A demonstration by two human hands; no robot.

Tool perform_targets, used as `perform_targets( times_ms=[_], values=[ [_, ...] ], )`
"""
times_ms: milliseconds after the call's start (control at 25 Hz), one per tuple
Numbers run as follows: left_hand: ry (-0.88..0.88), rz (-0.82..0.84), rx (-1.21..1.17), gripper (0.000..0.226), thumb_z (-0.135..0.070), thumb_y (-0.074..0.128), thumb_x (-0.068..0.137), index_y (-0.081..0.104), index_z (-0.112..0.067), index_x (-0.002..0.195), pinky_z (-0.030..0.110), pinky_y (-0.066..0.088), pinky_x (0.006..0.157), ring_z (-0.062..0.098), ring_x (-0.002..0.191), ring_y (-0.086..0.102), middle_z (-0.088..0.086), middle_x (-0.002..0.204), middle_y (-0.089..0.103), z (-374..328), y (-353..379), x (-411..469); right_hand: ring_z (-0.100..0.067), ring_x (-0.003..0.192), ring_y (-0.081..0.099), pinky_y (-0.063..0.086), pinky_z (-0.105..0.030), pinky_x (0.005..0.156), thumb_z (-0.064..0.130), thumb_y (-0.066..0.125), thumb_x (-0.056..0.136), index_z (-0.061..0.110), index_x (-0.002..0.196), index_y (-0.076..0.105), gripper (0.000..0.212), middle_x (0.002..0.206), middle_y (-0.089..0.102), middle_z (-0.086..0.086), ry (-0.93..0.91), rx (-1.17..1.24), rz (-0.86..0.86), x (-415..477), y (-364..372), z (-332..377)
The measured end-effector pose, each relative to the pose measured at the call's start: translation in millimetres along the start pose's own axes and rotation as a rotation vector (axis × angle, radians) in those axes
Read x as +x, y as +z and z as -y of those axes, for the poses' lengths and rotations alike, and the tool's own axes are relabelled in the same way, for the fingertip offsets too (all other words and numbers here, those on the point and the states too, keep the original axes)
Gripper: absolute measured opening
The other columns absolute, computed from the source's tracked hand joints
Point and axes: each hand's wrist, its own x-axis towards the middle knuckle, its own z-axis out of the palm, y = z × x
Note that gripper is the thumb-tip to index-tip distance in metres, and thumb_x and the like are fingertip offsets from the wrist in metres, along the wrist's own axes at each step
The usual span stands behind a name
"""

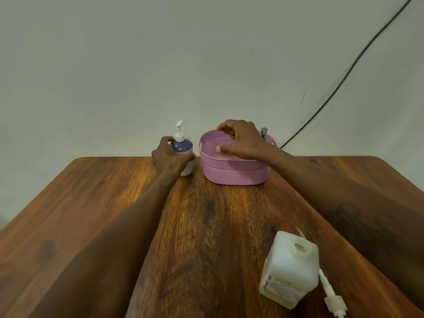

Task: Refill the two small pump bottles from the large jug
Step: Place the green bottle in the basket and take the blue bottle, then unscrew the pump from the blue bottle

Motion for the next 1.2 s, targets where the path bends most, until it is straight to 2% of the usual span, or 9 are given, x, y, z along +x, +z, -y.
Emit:
perform_targets(
  times_ms=[200,360,520,640,760,840,1000,1080,1200],
  values=[
    [0.234,0.029,-0.046,0.088,-0.068,0.086,0.057,0.057,-0.029,0.131,0.019,0.047,0.079,0.006,0.097,0.058,-0.005,0.123,0.068,-49,-44,-50,-0.013,0.11,0.066,0.056,-0.024,0.094,0.034,0.087,0.079,0.013,0.131,0.065,0.06,0.124,0.07,-0.003,-0.017,0.091,-0.054,-31,-22,36],
    [0.357,0.071,-0.008,0.087,-0.065,0.085,0.061,0.059,-0.024,0.132,0.013,0.044,0.077,0.008,0.096,0.061,-0.002,0.123,0.07,-83,-92,-98,-0.007,0.092,0.069,0.057,-0.016,0.081,0.051,0.084,0.077,0.016,0.126,0.067,0.063,0.11,0.074,0.002,-0.035,0.156,-0.146,-67,-51,89],
    [0.383,0.081,-0.025,0.084,-0.063,0.086,0.062,0.058,-0.028,0.133,0.003,0.04,0.069,0.002,0.091,0.06,-0.008,0.121,0.068,-102,-130,-165,-0.008,0.079,0.068,0.057,-0.022,0.08,0.062,0.079,0.076,0.016,0.12,0.069,0.065,0.095,0.074,0.003,0.004,0.158,-0.205,-118,-67,138],
    [0.429,0.124,-0.076,0.069,-0.062,0.085,0.065,0.055,-0.041,0.123,0.0,0.043,0.062,-0.01,0.086,0.061,-0.028,0.105,0.061,-112,-159,-212,-0.007,0.078,0.066,0.058,-0.028,0.081,0.064,0.08,0.072,0.016,0.096,0.075,0.054,0.091,0.075,0.002,0.013,0.113,-0.214,-160,-69,159],
    [0.452,0.167,-0.122,0.059,-0.053,0.088,0.065,0.061,-0.041,0.116,0.005,0.048,0.061,-0.012,0.088,0.062,-0.027,0.096,0.064,-117,-183,-251,-0.009,0.063,0.062,0.055,-0.031,0.067,0.058,0.085,0.071,0.012,0.071,0.073,0.047,0.066,0.069,0.002,0.009,0.089,-0.248,-197,-72,171],
    [0.455,0.205,-0.122,0.056,-0.05,0.09,0.062,0.064,-0.04,0.11,0.012,0.054,0.062,-0.008,0.084,0.066,-0.024,0.093,0.068,-116,-193,-269,-0.006,0.055,0.055,0.047,-0.024,0.058,0.051,0.087,0.073,0.012,0.065,0.07,0.043,0.059,0.064,0.002,-0.013,0.087,-0.243,-217,-73,175],
    [0.447,0.3,-0.156,0.067,-0.049,0.093,0.059,0.07,-0.03,0.119,0.029,0.063,0.075,0.0,0.09,0.071,-0.016,0.104,0.074,-106,-205,-292,-0.003,0.057,0.054,0.041,-0.014,0.054,0.04,0.084,0.08,0.011,0.076,0.074,0.031,0.066,0.067,0.004,-0.126,0.078,-0.134,-252,-79,184],
    [0.464,0.3,-0.142,0.076,-0.054,0.092,0.058,0.066,-0.032,0.127,0.03,0.062,0.081,0.002,0.098,0.07,-0.016,0.113,0.072,-102,-211,-300,-0.002,0.076,0.064,0.05,-0.014,0.068,0.027,0.078,0.088,0.014,0.1,0.077,0.018,0.085,0.071,0.008,-0.1,0.192,0.019,-265,-86,185],
    [0.453,0.266,-0.137,0.081,-0.056,0.091,0.058,0.063,-0.035,0.131,0.023,0.06,0.081,-0.002,0.1,0.068,-0.019,0.117,0.07,-100,-217,-312,-0.013,0.099,0.067,0.057,-0.027,0.085,0.019,0.075,0.09,0.011,0.123,0.067,0.034,0.107,0.071,0.0,-0.033,0.284,0.174,-278,-88,184]
  ],
)
